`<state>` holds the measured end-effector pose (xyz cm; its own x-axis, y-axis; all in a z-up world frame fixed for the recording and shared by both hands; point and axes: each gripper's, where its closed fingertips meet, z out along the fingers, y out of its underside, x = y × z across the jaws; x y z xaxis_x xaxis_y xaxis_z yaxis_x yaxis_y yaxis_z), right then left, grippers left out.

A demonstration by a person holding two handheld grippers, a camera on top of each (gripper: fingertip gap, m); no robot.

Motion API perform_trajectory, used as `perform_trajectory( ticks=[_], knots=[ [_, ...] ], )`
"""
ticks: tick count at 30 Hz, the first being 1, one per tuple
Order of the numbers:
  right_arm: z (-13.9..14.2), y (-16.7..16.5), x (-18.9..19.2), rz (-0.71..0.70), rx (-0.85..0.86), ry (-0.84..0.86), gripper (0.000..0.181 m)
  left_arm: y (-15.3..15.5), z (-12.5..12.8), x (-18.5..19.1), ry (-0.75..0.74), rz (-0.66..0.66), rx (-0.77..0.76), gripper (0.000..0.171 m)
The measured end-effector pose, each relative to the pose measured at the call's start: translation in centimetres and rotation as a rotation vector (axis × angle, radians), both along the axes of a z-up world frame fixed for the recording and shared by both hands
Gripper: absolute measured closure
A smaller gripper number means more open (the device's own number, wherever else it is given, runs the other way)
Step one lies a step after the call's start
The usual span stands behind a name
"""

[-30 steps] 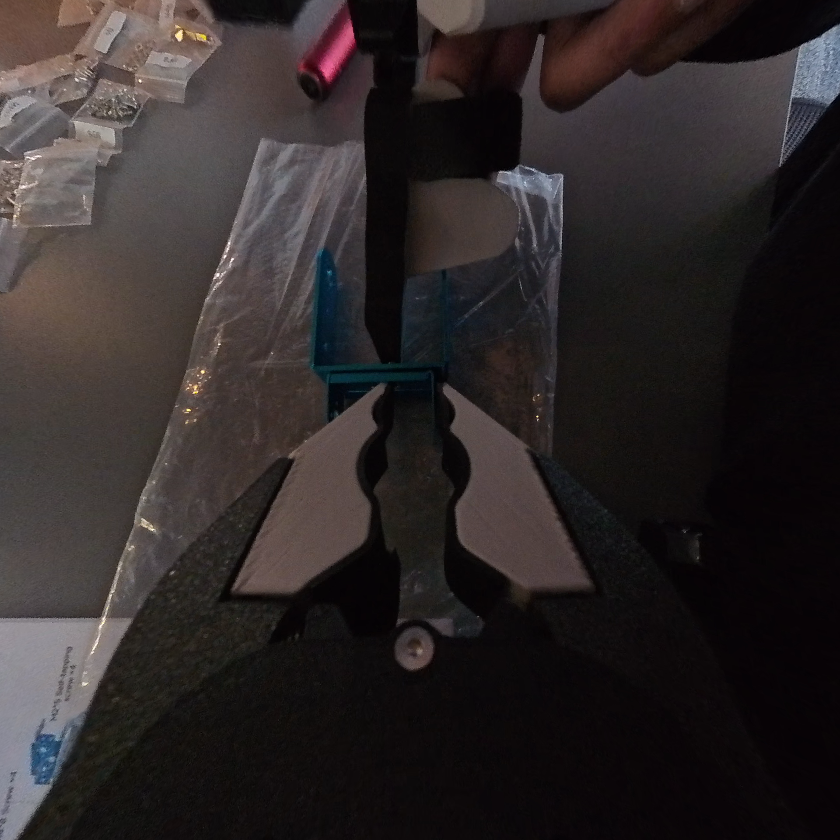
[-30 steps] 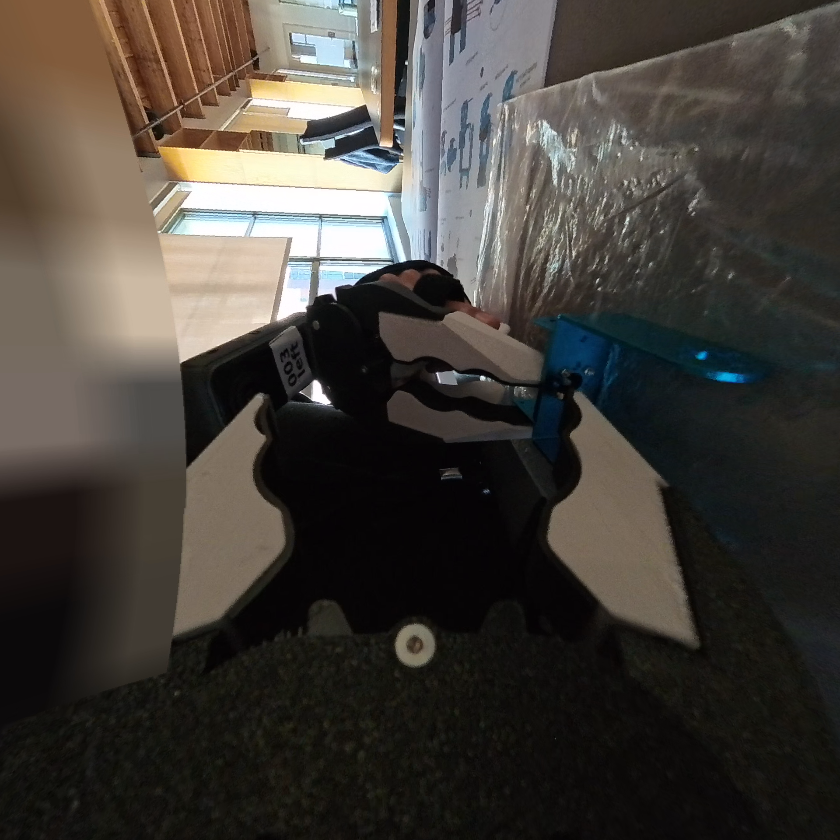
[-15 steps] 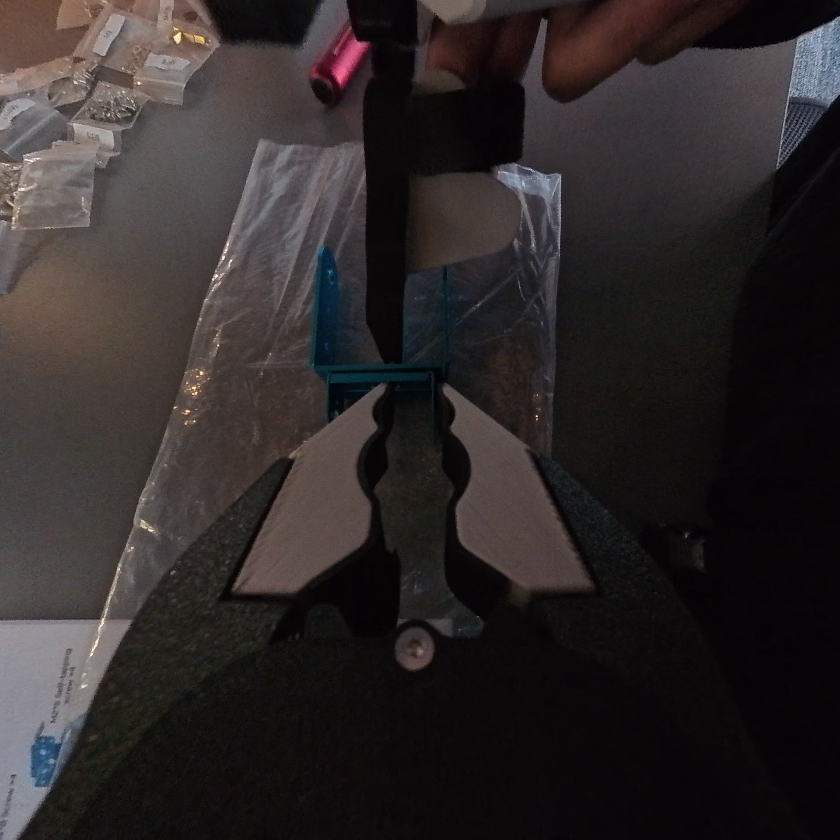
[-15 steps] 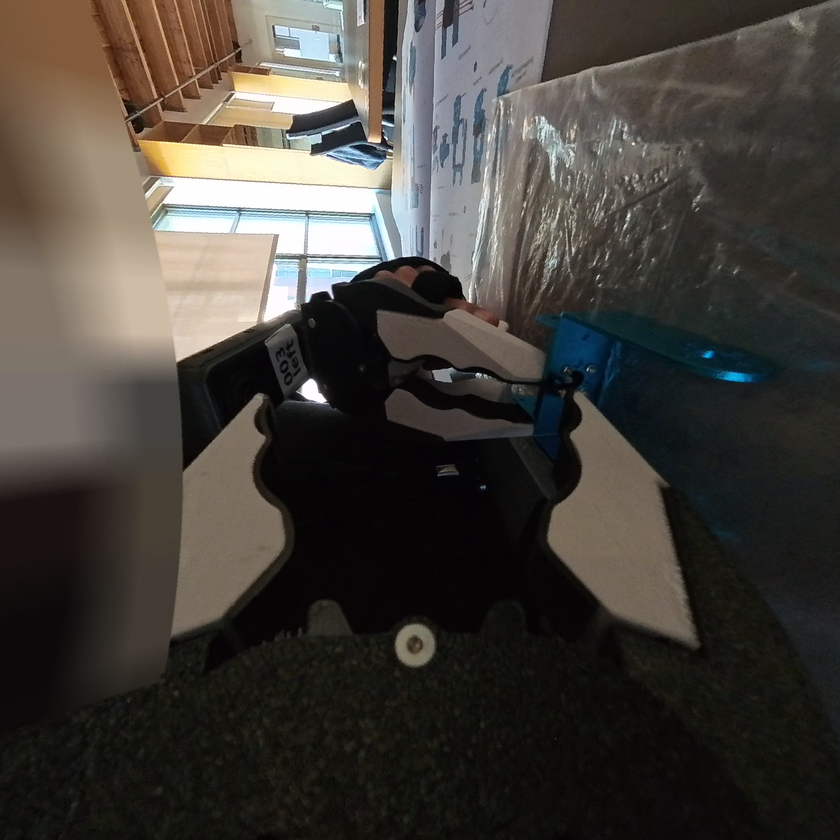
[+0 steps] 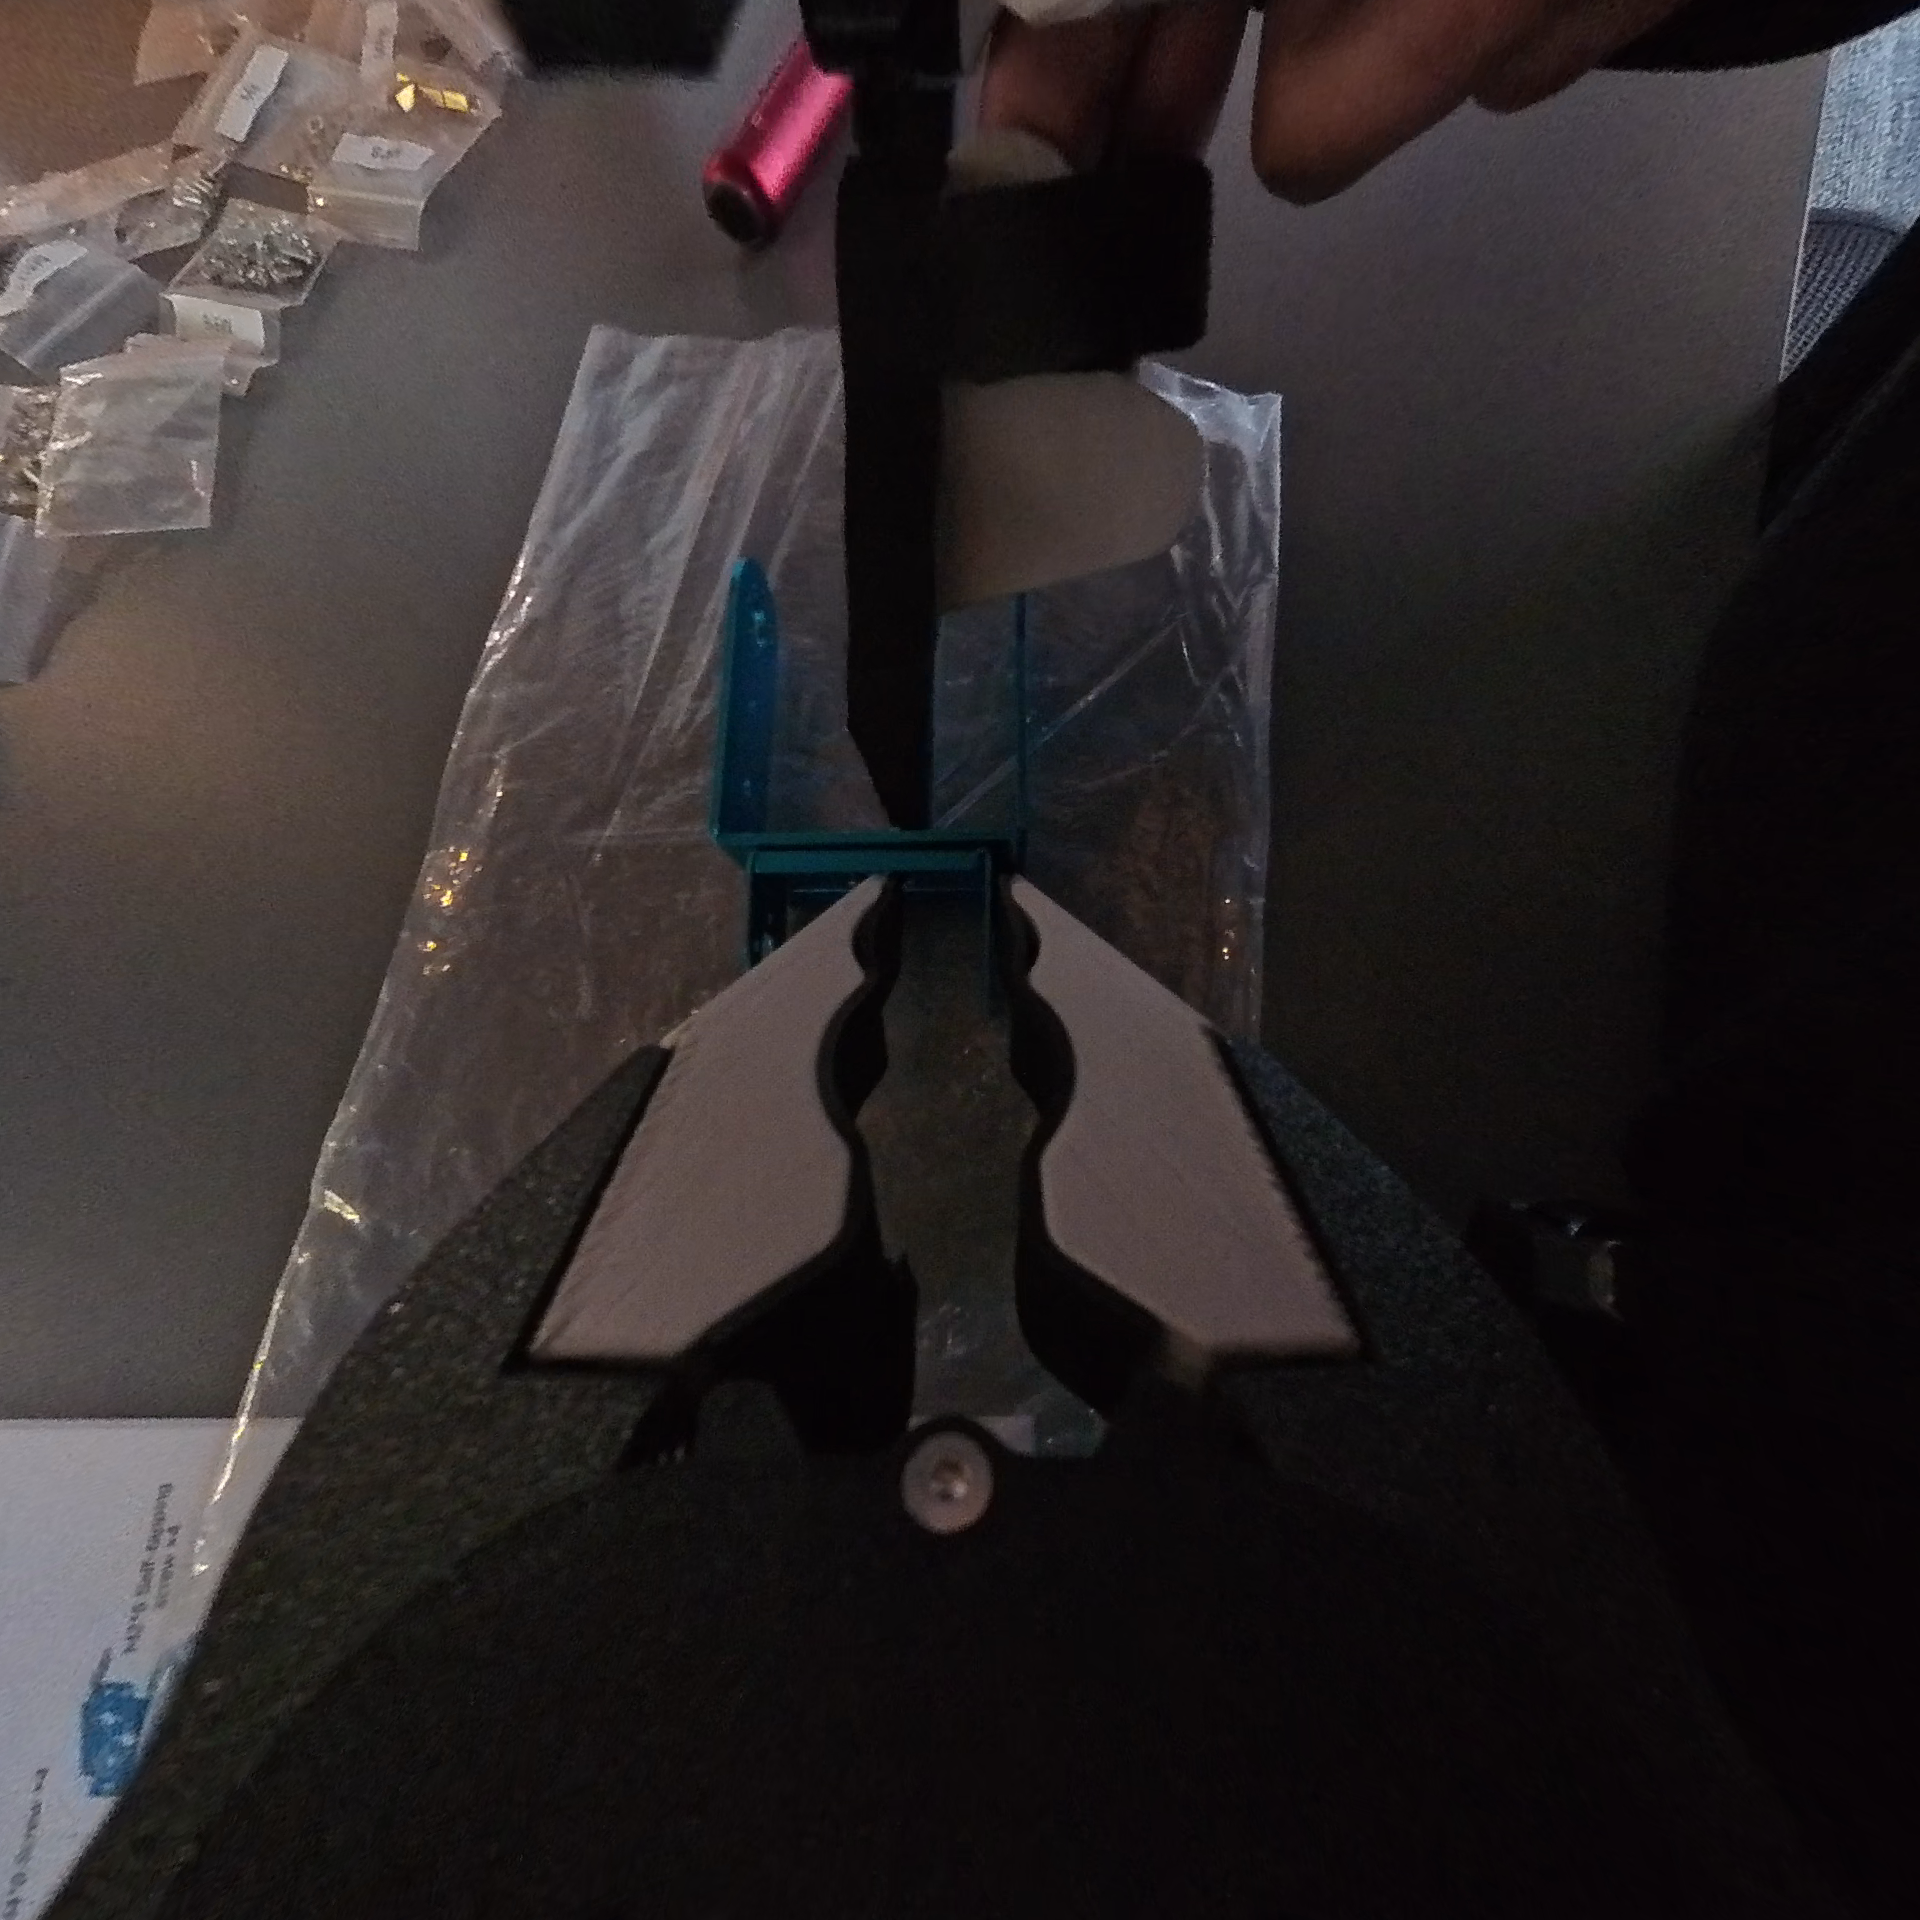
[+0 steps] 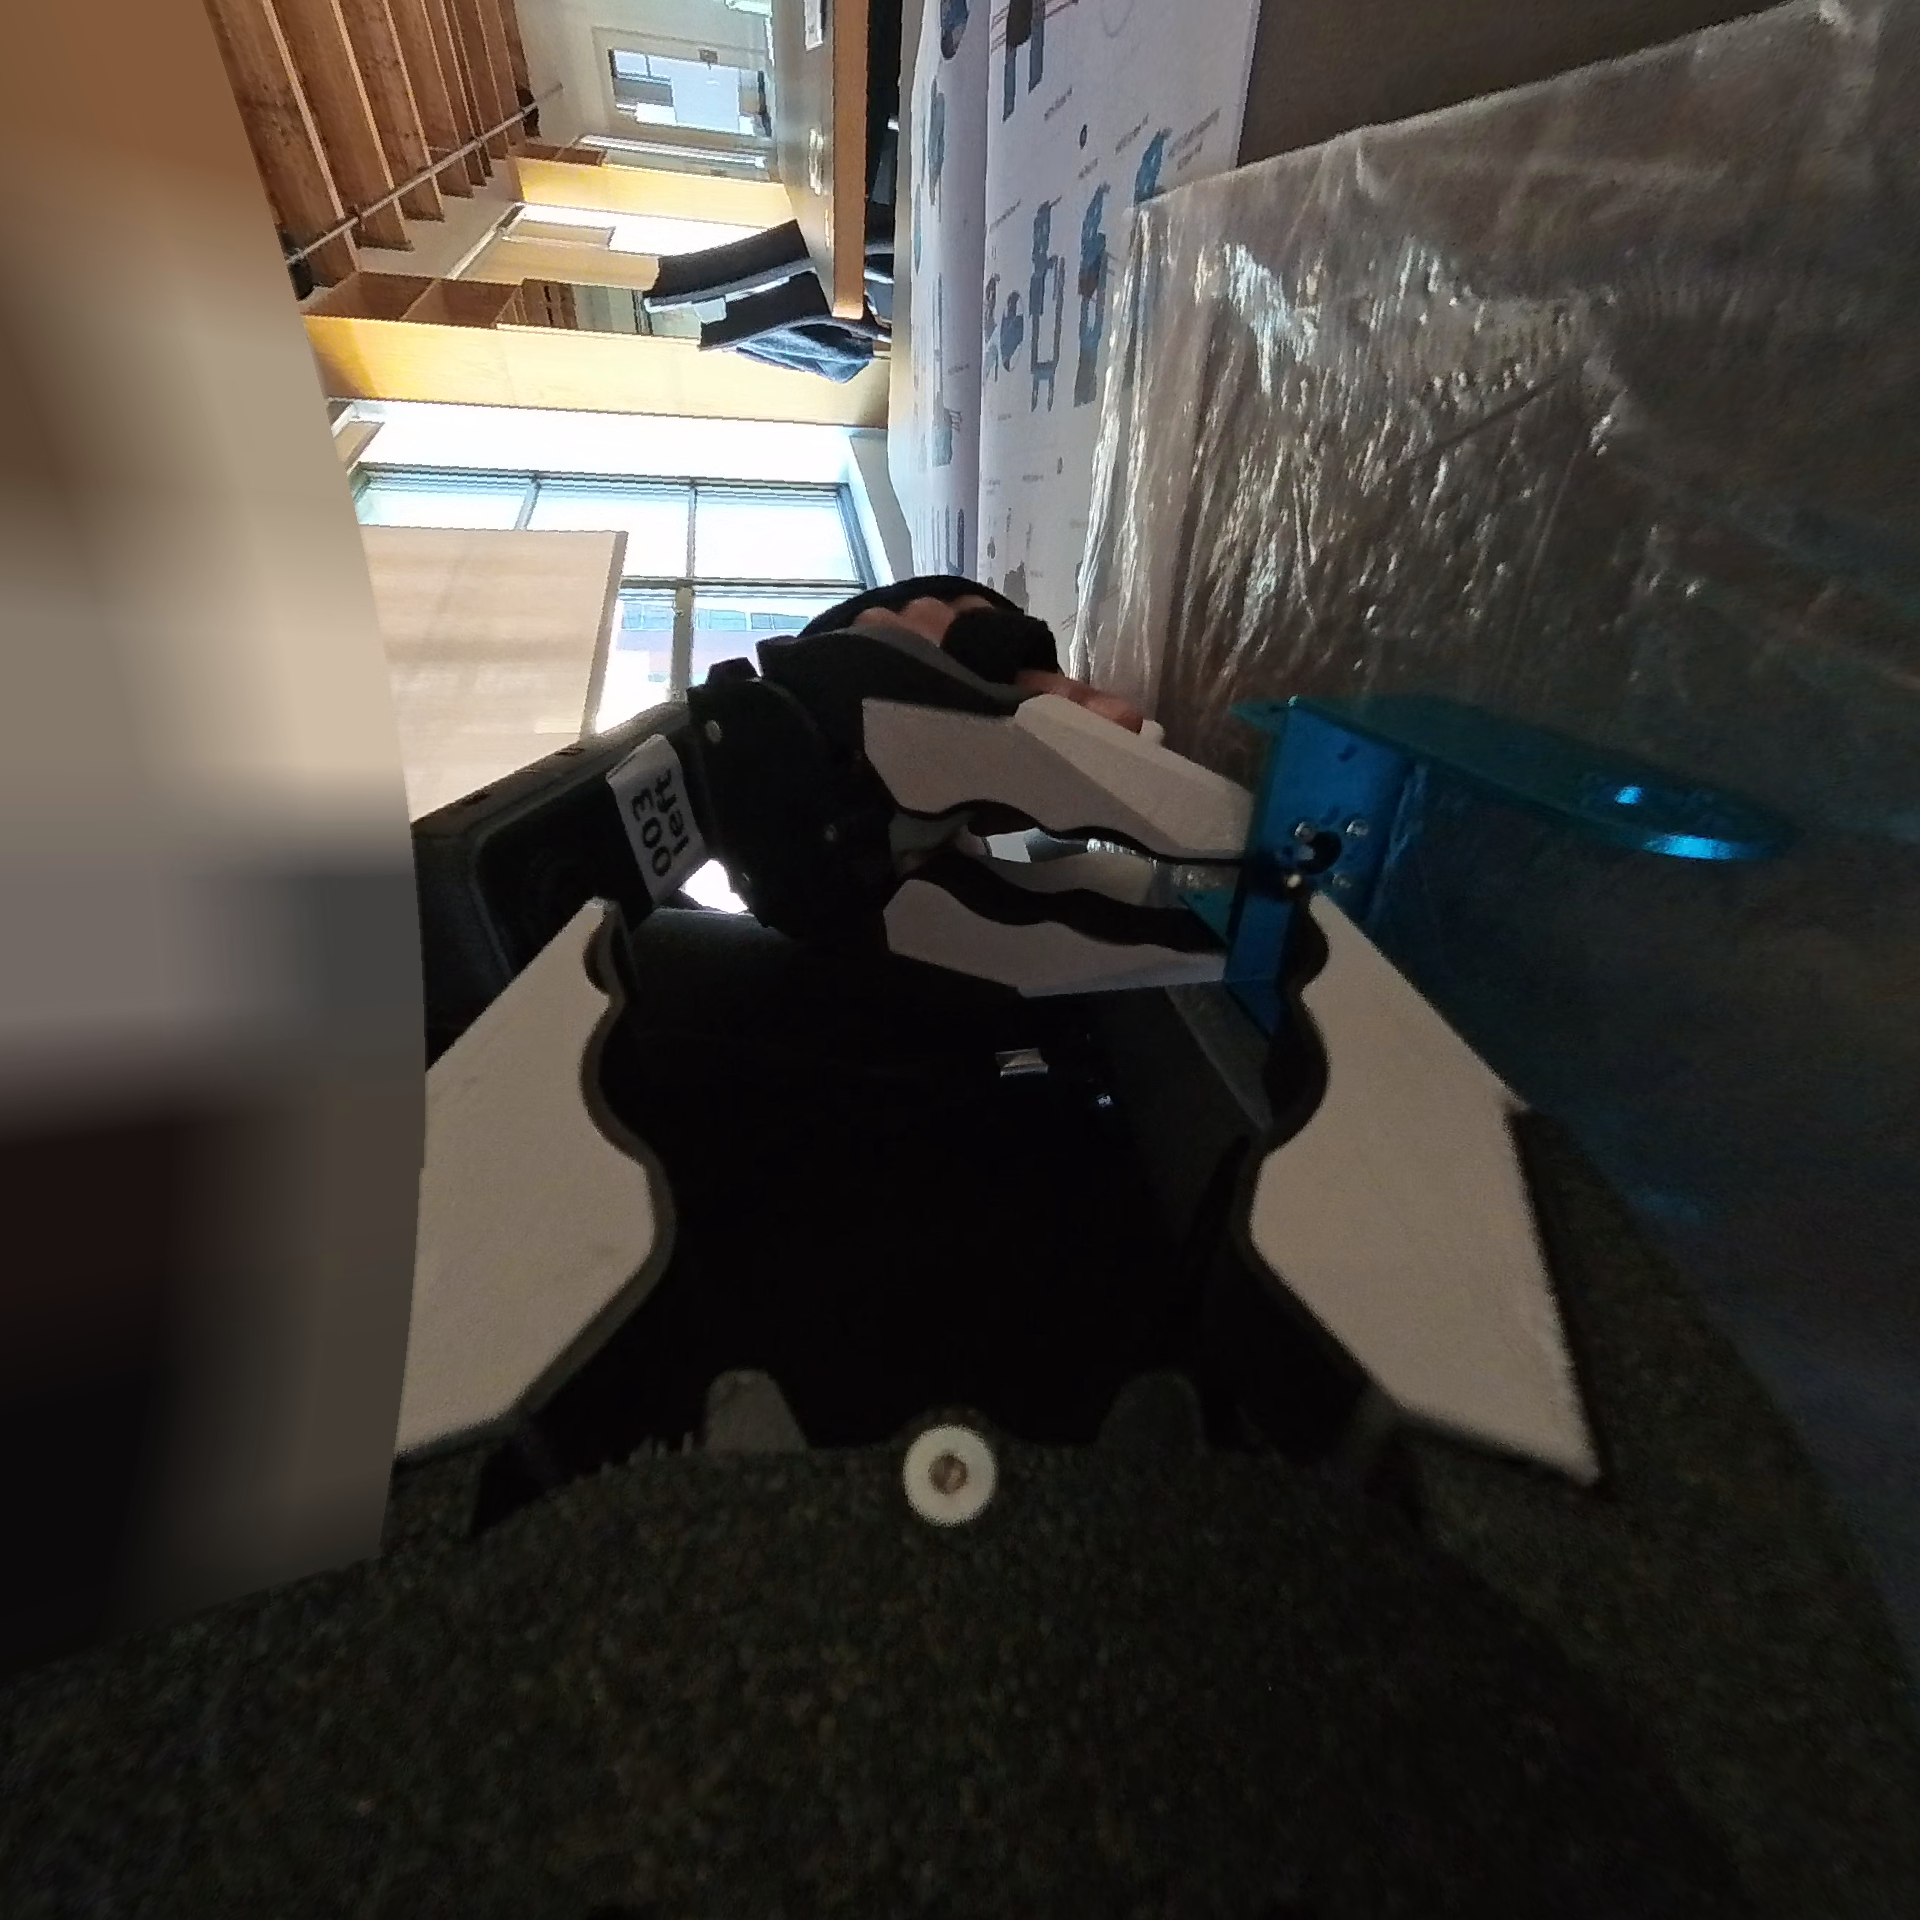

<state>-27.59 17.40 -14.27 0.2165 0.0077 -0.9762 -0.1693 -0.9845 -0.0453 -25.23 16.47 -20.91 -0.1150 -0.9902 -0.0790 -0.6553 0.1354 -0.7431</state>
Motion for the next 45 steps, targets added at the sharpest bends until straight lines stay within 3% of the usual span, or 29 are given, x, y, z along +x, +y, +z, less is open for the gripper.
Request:
perform_trajectory(
  ticks=[24,25,27,30,32,35,36,39,43,45],
  knots=[
    [0.9,0.1,0.9,0.014,0.036,-0.009,0.06,-0.1,0.0,0.0,-0.001,-0.003,0.007,0.155],
    [0.9,0.4,1.4,0.004,0.064,-0.032,0.063,-0.1,0.0,0.0,0.0,-0.003,0.008,0.155],
    [1.5,0.8,2.7,0.013,0.158,-0.072,0.094,-0.1,0.0,0.0,-0.001,-0.003,0.009,0.155],
    [1.9,0.6,4.6,0.125,0.409,-0.183,0.125,-0.1,0.0,0.0,-0.003,-0.003,0.019,0.156],
    [0.5,0.9,6.4,0.199,0.622,-0.355,0.122,-0.2,0.0,-0.1,-0.002,-0.007,0.025,0.156],
    [-2.6,0.8,8.2,0.33,0.796,-0.587,0.123,0.0,-0.2,-0.3,0.012,0.012,0.029,0.148],
    [-3.1,0.6,8.1,0.374,0.853,-0.619,0.12,0.1,-0.3,-0.5,0.019,0.022,0.025,0.144],
    [-3.7,-0.4,6.7,0.497,0.968,-0.668,0.09,0.2,0.1,-1.1,0.024,0.049,0.02,0.143],
    [-5.7,-0.3,6.9,0.61,1.056,-0.816,0.088,0.2,1.6,-1.8,-0.022,0.106,-0.004,0.141],
    [-6.4,-0.2,6.8,0.639,1.081,-0.818,0.092,0.8,2.1,-2.0,-0.053,0.146,-0.026,0.126]
  ],
)
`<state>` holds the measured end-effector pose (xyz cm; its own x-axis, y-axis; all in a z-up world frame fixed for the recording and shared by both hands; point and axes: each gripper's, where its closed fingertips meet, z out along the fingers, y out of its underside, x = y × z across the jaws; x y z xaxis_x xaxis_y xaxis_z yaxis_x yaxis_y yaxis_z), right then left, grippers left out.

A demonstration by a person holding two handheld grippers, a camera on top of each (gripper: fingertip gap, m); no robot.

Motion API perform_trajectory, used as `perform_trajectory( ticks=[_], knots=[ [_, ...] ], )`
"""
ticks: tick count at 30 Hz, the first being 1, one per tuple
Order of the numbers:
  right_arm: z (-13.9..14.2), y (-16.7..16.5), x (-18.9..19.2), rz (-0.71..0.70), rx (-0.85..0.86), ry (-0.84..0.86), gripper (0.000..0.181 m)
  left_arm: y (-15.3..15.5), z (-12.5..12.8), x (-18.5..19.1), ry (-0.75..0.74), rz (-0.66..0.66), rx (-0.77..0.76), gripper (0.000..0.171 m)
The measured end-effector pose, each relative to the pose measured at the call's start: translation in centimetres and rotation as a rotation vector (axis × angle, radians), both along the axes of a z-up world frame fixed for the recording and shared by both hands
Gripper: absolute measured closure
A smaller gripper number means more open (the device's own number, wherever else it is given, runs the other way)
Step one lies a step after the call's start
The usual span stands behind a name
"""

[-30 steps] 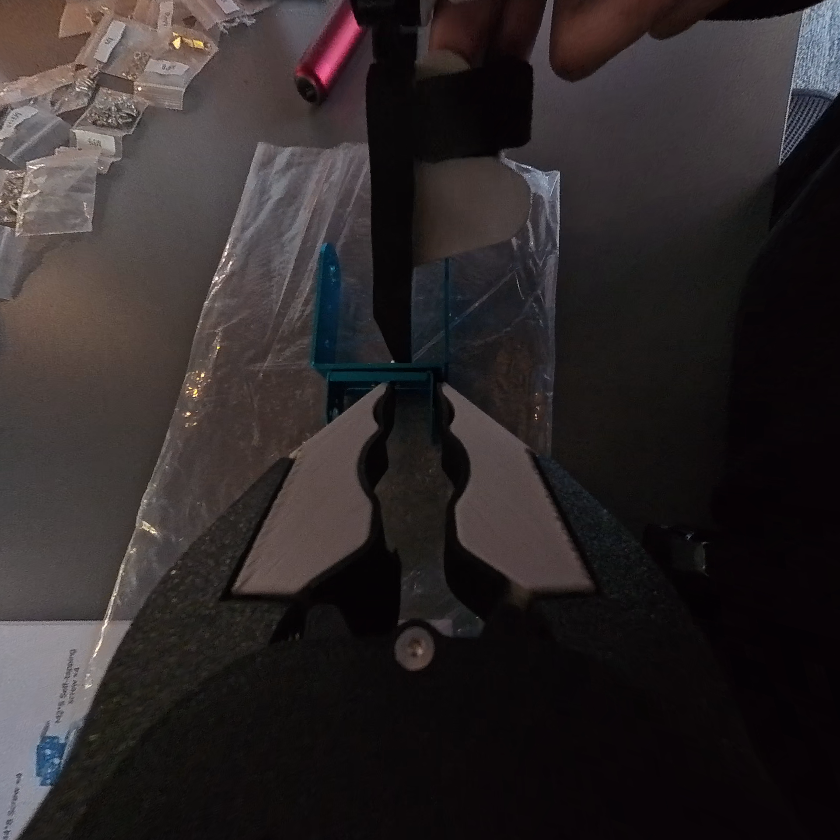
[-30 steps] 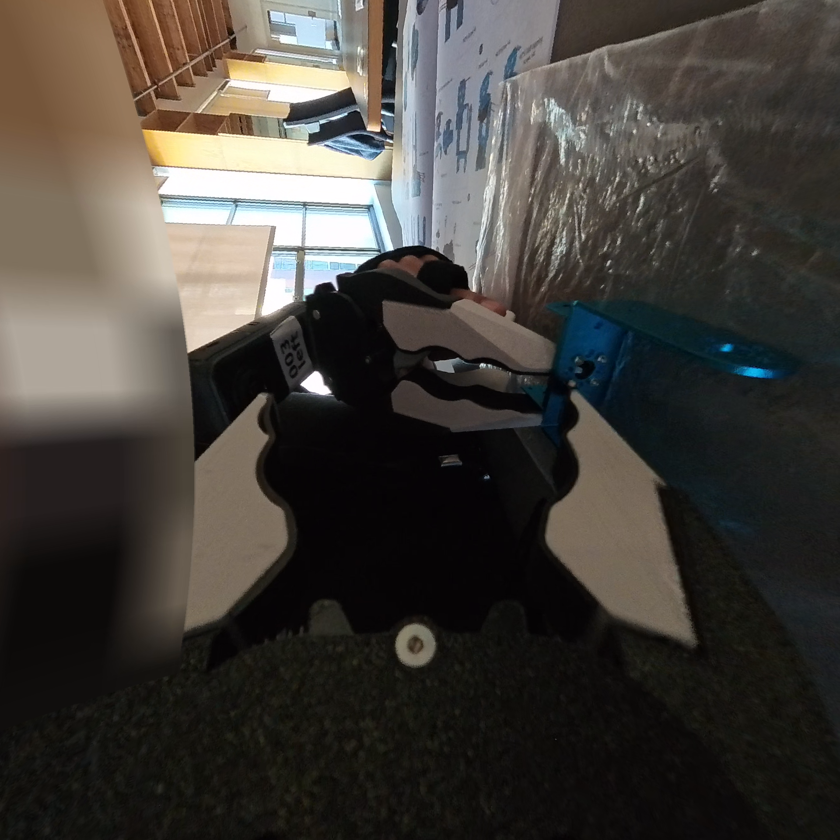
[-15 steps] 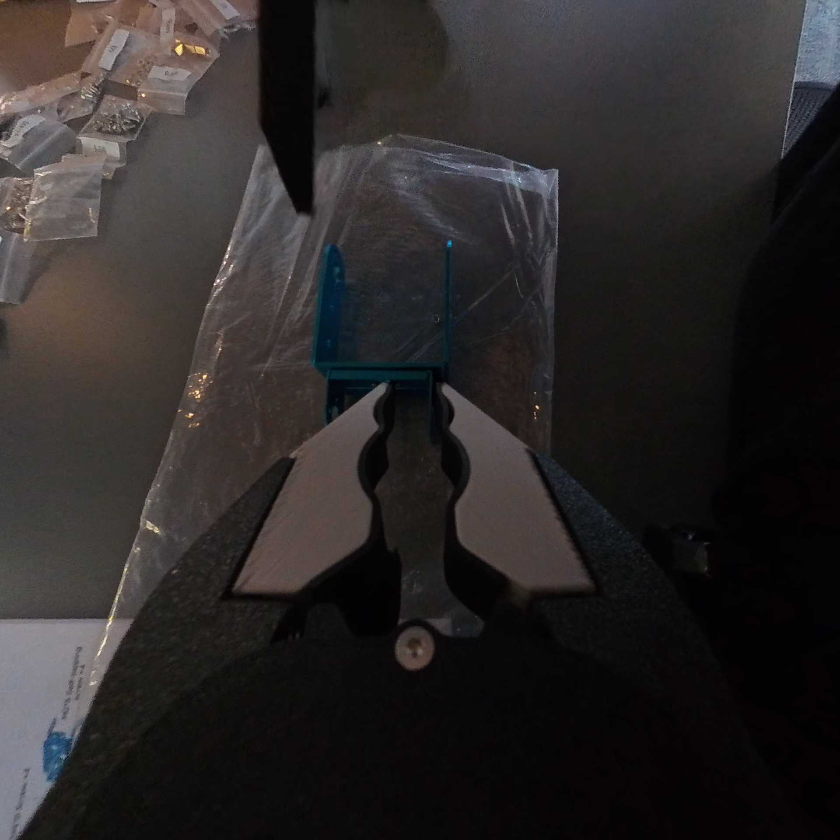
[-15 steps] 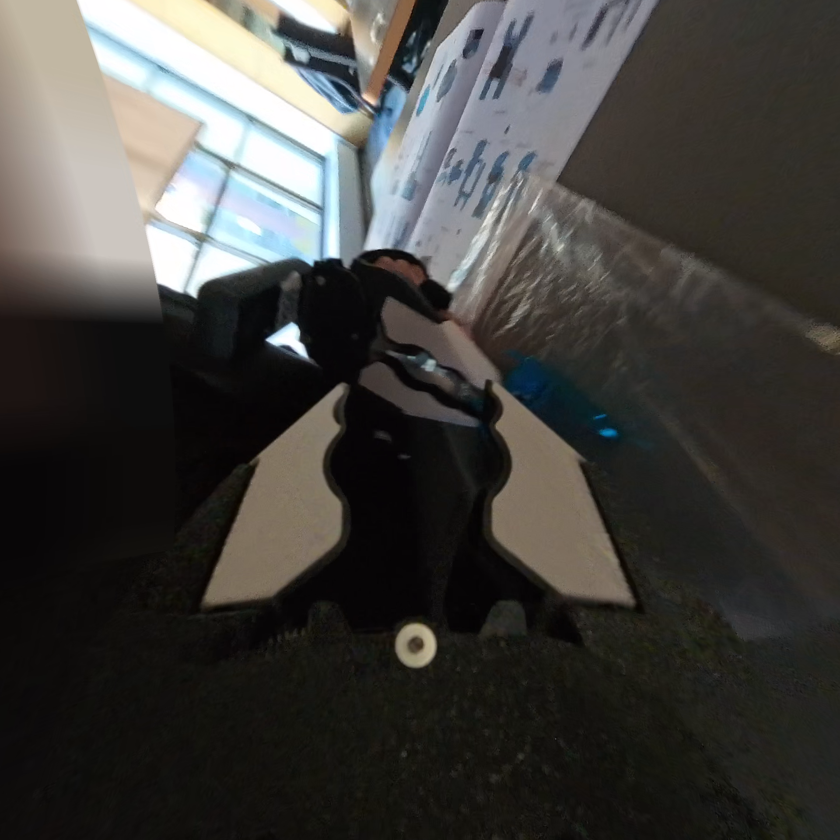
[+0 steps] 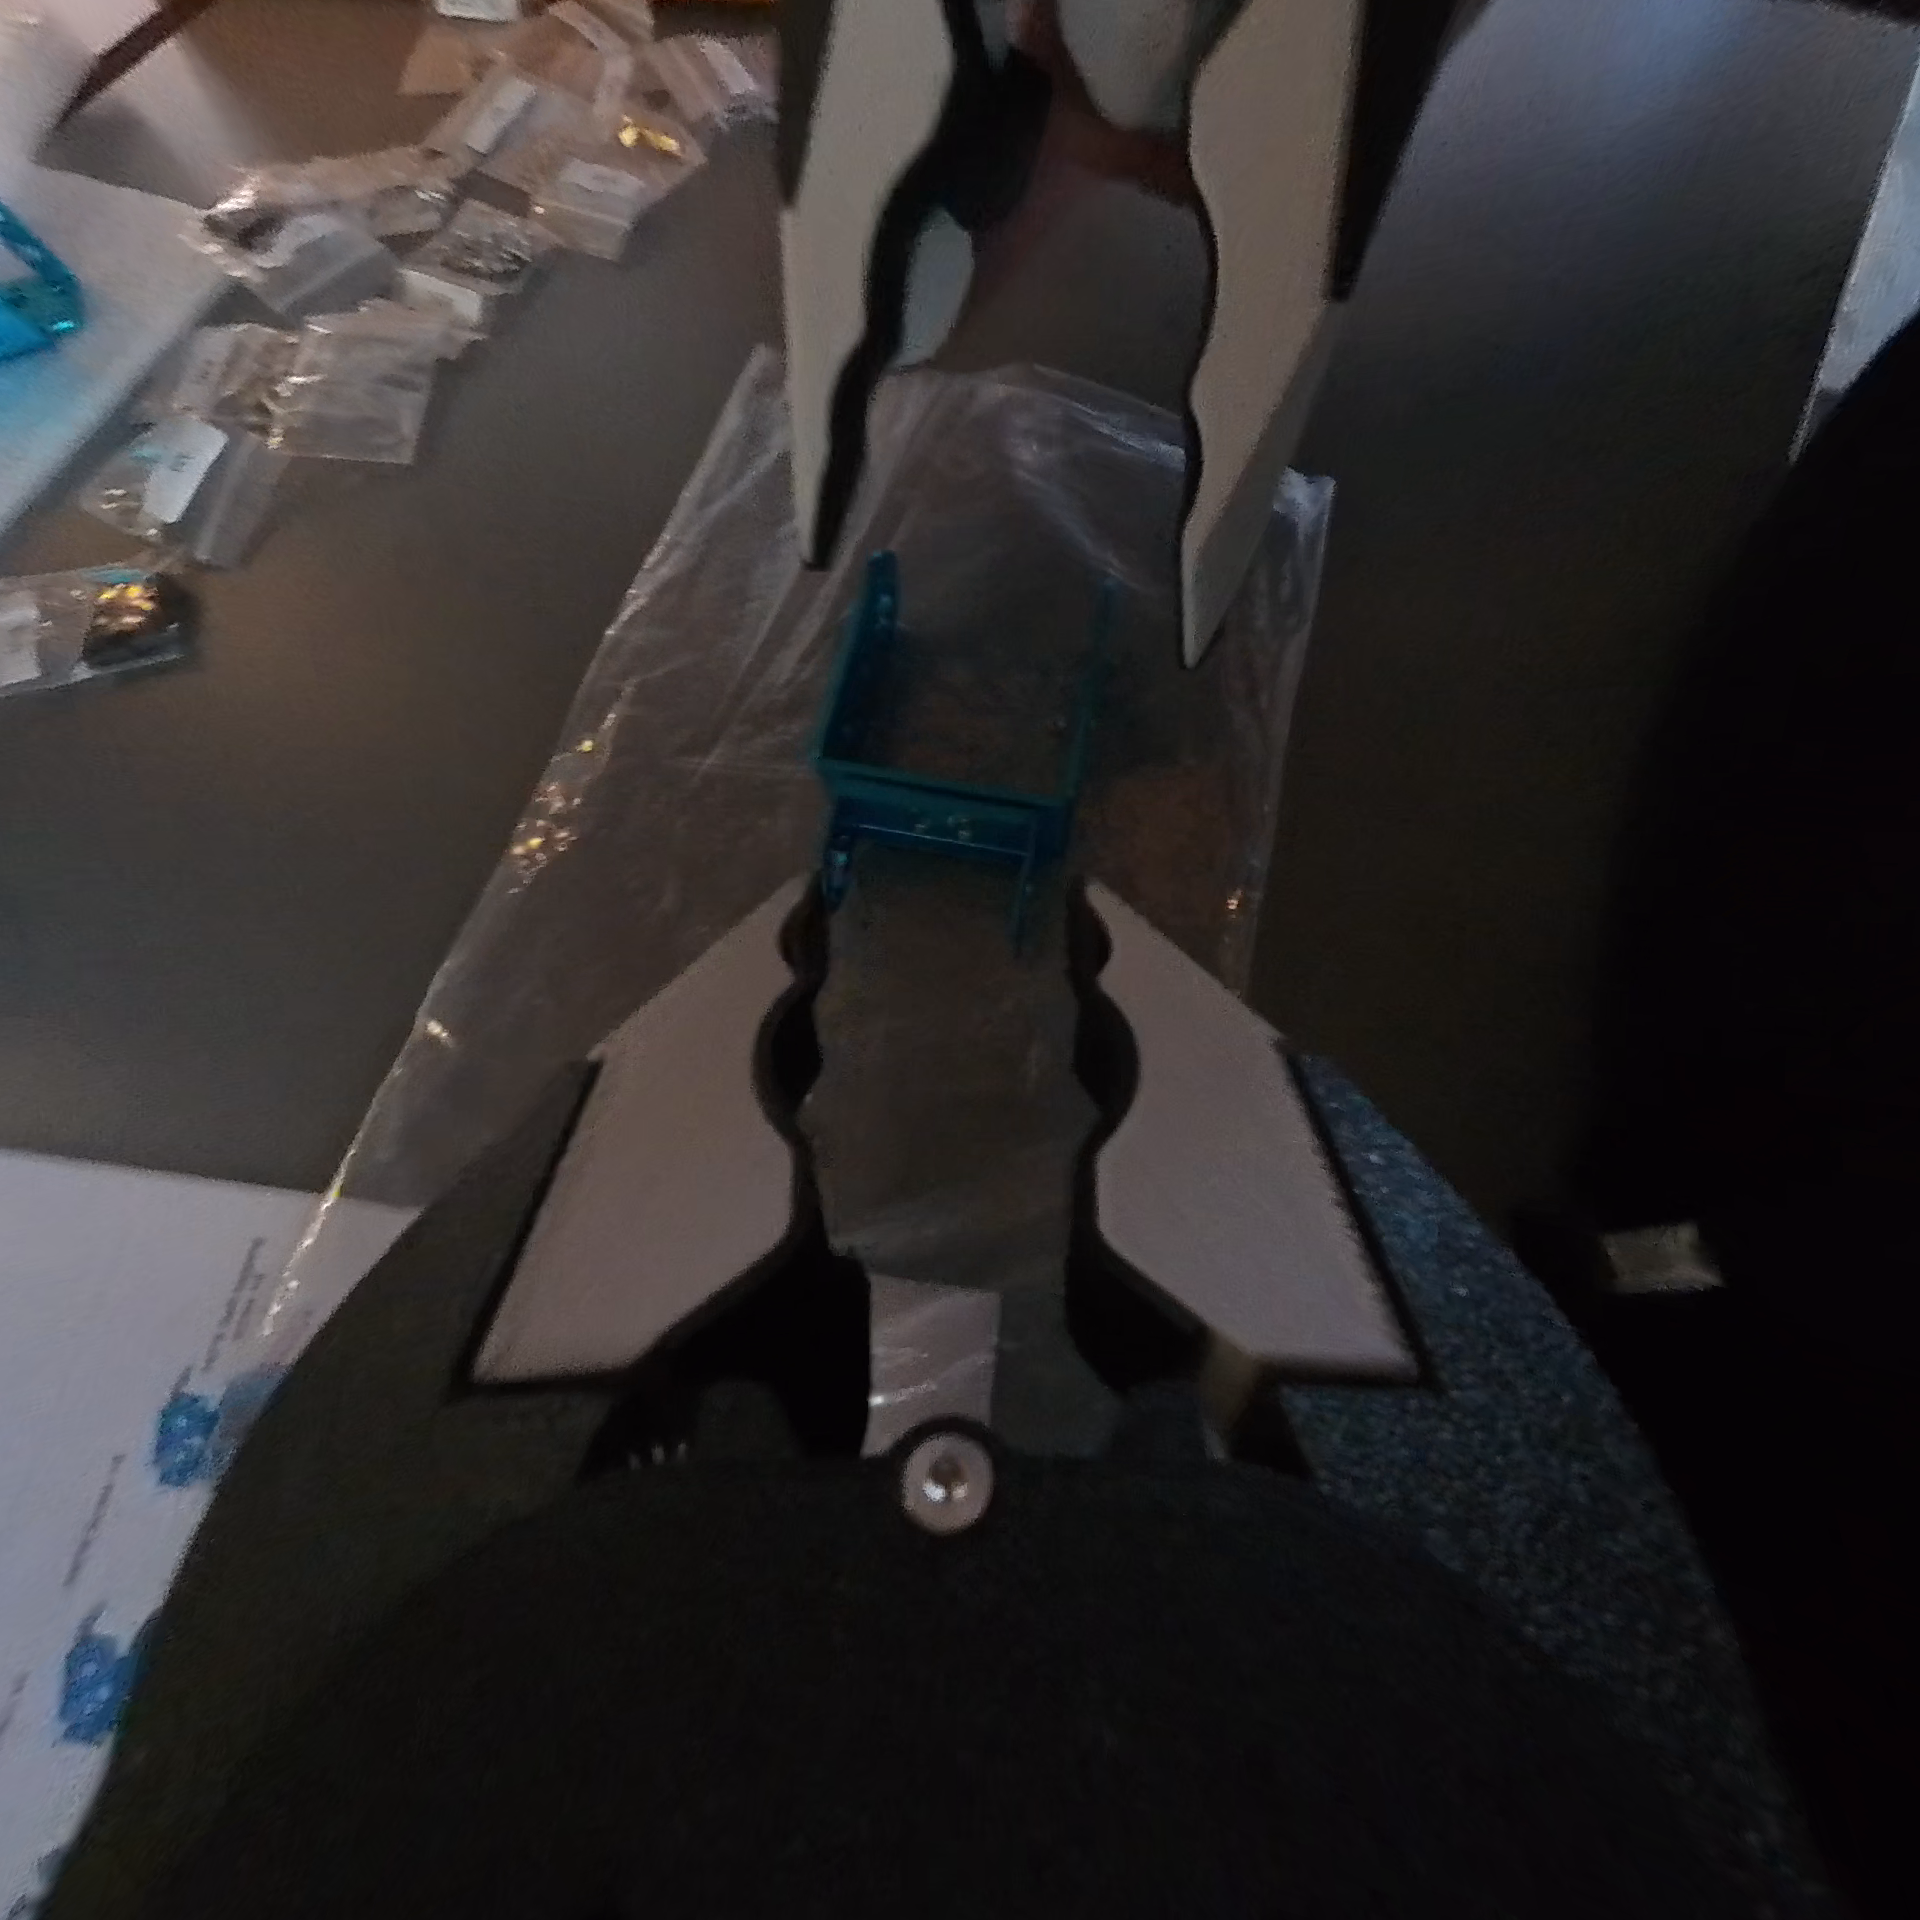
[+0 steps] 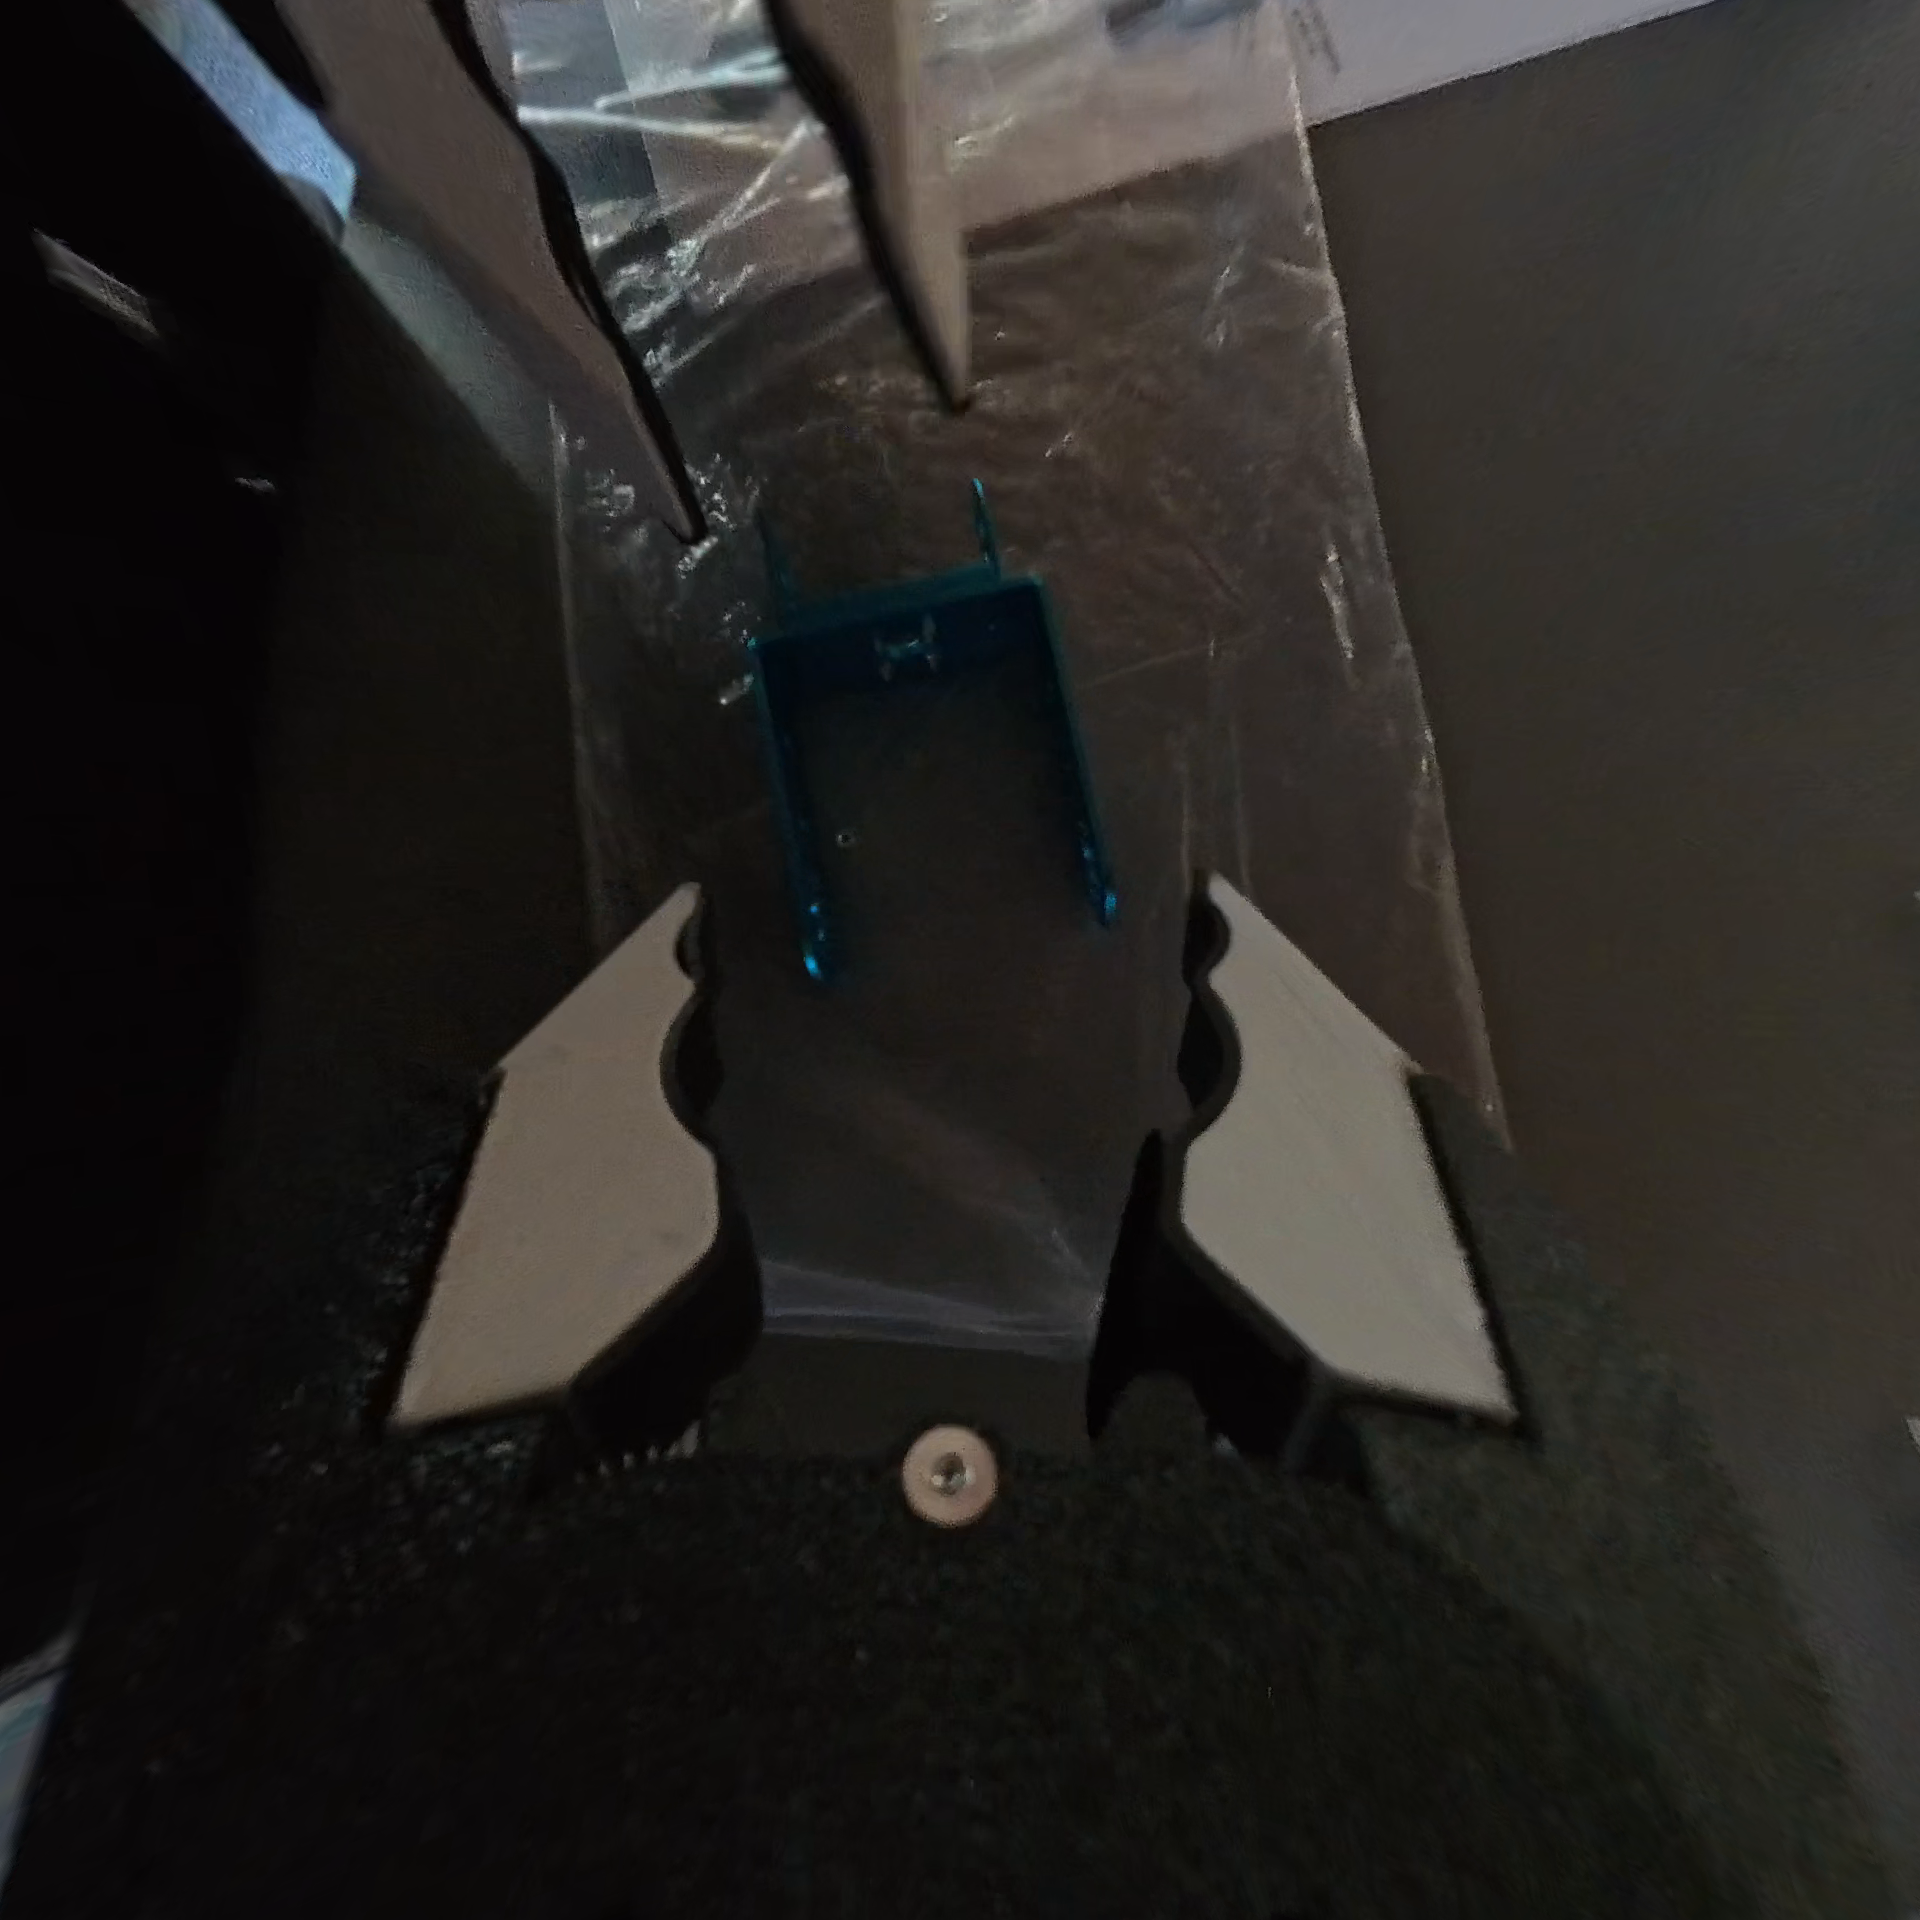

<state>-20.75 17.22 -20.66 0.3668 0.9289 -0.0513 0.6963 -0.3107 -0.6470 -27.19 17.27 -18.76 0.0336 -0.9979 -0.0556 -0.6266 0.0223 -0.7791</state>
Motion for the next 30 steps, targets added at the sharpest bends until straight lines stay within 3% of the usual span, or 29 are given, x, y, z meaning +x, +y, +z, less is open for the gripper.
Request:
perform_trajectory(
  ticks=[2,4,8,10,16,19,20,22,26,30],
  knots=[
    [-0.5,0.2,0.0,0.019,0.013,-0.008,0.098,1.0,0.2,0.0,-0.012,0.017,0.003,0.104],
    [-0.7,0.2,0.0,0.048,0.024,-0.018,0.111,0.9,-0.3,0.5,0.003,-0.04,-0.025,0.094],
    [-0.4,0.3,-0.2,0.072,0.057,-0.006,0.117,-0.1,-2.2,2.7,0.083,-0.187,0.014,0.091],
    [-0.1,0.1,-0.4,0.093,0.07,0.008,0.119,-0.3,-2.5,3.6,0.084,-0.206,0.018,0.101],
    [2.0,0.2,-1.6,0.182,0.09,0.083,0.119,-0.2,-0.8,2.8,0.046,-0.139,0.015,0.107],
    [3.3,1.2,-0.4,0.206,0.159,0.074,0.116,0.8,-0.6,0.9,0.074,-0.06,0.066,0.107],
    [3.4,1.4,0.1,0.228,0.17,0.061,0.122,1.3,-0.7,0.1,0.086,-0.027,0.071,0.107],
    [2.9,0.2,0.2,0.329,0.107,0.021,0.149,2.1,-1.2,-1.2,0.098,0.034,0.064,0.107],
    [1.2,-1.7,-1.2,0.494,0.078,-0.124,0.159,3.2,-1.4,-2.1,0.119,0.11,0.086,0.107],
    [-0.6,-1.5,-1.3,0.538,0.056,-0.266,0.163,3.0,-1.4,-2.1,0.13,0.124,0.091,0.107]
  ],
)
